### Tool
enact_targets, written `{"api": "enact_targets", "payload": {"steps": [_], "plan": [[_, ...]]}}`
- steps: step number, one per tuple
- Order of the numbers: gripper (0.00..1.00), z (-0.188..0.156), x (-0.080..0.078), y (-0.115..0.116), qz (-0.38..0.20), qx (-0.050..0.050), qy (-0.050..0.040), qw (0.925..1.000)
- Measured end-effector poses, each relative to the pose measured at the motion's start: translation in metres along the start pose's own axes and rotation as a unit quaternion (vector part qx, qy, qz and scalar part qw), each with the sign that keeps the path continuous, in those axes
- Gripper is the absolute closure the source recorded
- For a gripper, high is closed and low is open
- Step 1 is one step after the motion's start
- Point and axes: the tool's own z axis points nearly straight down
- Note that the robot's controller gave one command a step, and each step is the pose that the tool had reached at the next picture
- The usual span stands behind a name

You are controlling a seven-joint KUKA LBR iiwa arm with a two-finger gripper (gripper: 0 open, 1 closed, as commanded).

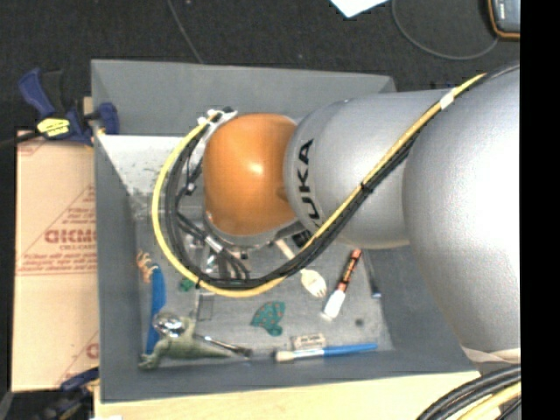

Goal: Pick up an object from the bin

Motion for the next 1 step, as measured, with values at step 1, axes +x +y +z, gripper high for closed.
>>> {"api": "enact_targets", "payload": {"steps": [1], "plan": [[0.00,-0.0047,-0.0020,-0.0010,0.003,-0.001,-0.0039,1.0000]]}}
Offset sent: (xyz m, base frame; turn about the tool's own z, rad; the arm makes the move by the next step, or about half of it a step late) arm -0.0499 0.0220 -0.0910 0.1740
